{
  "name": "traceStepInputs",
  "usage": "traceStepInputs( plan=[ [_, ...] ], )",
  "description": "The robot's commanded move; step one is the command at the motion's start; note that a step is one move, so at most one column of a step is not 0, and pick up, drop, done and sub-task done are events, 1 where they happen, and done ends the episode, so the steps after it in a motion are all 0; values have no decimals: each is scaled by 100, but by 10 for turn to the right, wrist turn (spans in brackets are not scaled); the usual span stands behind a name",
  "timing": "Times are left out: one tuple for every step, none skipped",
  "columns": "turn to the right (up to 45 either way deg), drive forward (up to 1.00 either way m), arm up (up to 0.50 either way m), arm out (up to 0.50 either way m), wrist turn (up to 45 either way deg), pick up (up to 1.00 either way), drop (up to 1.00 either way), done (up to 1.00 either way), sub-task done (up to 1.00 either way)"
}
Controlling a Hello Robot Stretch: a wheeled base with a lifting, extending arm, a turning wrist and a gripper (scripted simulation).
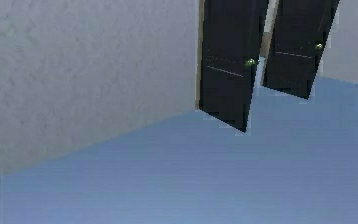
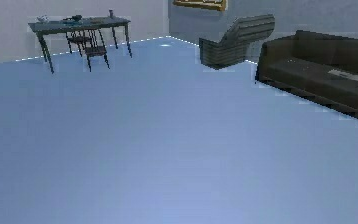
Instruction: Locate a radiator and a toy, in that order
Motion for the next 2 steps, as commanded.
traceStepInputs(
  plan=[
    [450, 0, 0, 0, 0, 0, 0, 0, 0],
    [60, 0, 0, 0, 0, 0, 0, 0, 0]
  ],
)
